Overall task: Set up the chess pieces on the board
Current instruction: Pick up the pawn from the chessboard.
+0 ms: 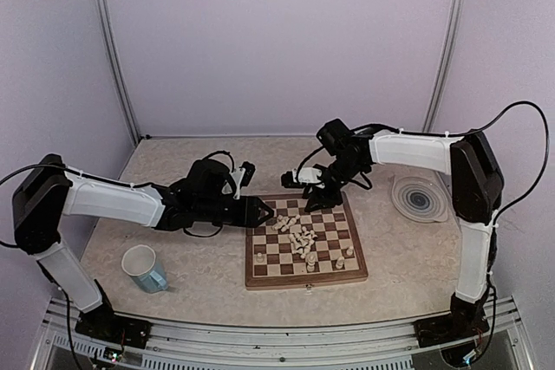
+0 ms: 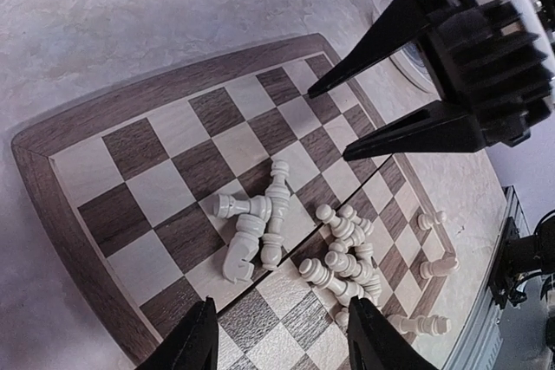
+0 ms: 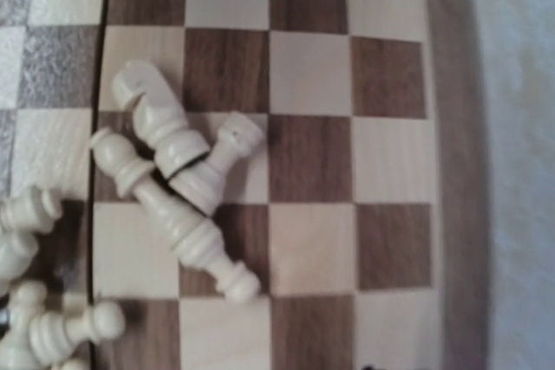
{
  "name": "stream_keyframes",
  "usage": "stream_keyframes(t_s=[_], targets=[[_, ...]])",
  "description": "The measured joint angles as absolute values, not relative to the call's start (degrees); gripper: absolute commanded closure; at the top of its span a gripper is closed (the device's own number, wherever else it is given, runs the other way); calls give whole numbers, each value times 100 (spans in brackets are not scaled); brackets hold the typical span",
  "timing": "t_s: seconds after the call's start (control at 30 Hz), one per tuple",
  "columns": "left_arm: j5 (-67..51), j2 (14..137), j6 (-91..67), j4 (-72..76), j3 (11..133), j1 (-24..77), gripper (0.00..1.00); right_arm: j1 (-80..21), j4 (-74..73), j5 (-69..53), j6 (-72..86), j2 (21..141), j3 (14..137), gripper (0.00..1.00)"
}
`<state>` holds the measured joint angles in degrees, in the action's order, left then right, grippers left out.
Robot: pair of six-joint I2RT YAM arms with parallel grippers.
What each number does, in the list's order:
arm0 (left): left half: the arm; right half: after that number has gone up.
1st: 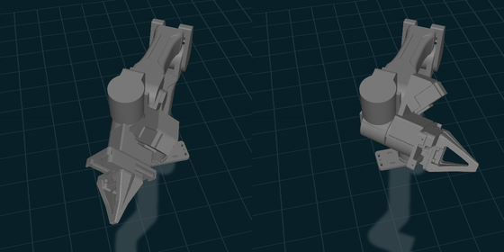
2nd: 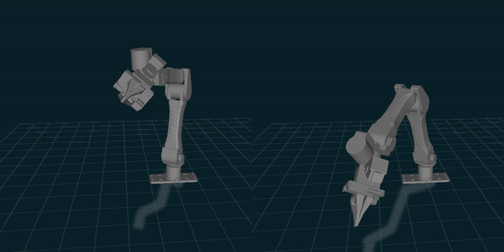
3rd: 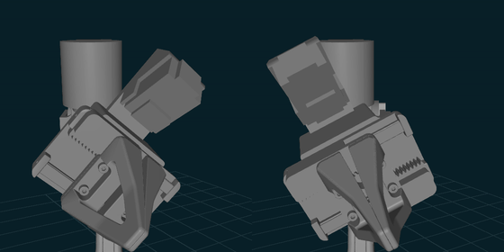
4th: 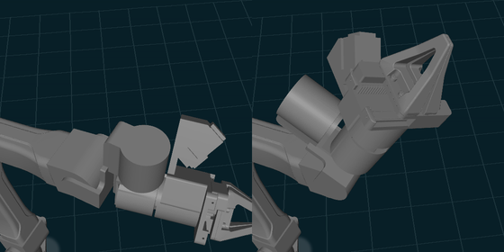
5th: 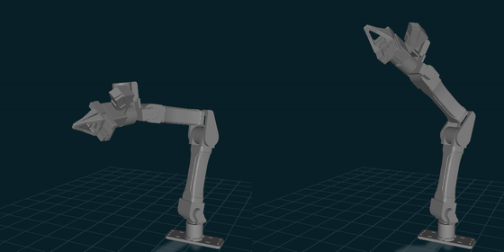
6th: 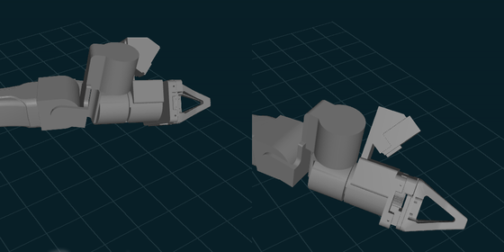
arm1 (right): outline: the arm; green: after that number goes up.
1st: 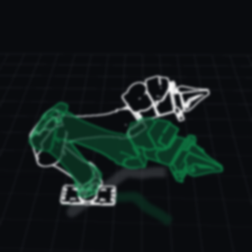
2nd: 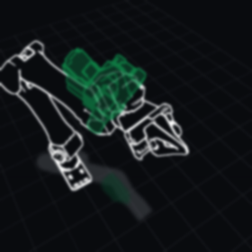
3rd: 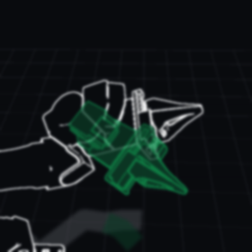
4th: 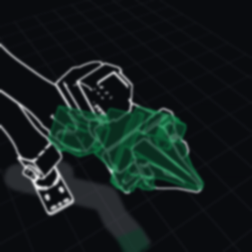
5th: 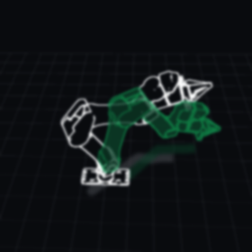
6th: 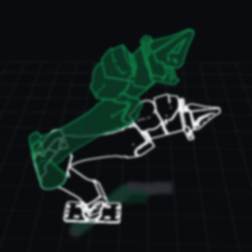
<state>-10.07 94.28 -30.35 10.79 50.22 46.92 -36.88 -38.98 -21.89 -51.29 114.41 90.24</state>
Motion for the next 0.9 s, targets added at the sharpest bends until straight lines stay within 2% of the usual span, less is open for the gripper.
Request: stream_keyframes(t_s=[0.27,0.43,0.6,0.9], targets=[[-1236,9758,-3376,1278,5017,4692,51,-3710,-4077,-2571,-5253,12119,9428,57],[-1463,10051,-3682,1653,5015,4670,62,-3793,-4209,-2626,-5332,12361,9557,59],[-1806,10383,-3997,2152,5013,4639,68,-3852,-4320,-2738,-5387,12477,9579,71],[-2062,10735,-4283,2550,5015,4630,68,-3852,-4344,-2794,-5415,12470,9550,87]])
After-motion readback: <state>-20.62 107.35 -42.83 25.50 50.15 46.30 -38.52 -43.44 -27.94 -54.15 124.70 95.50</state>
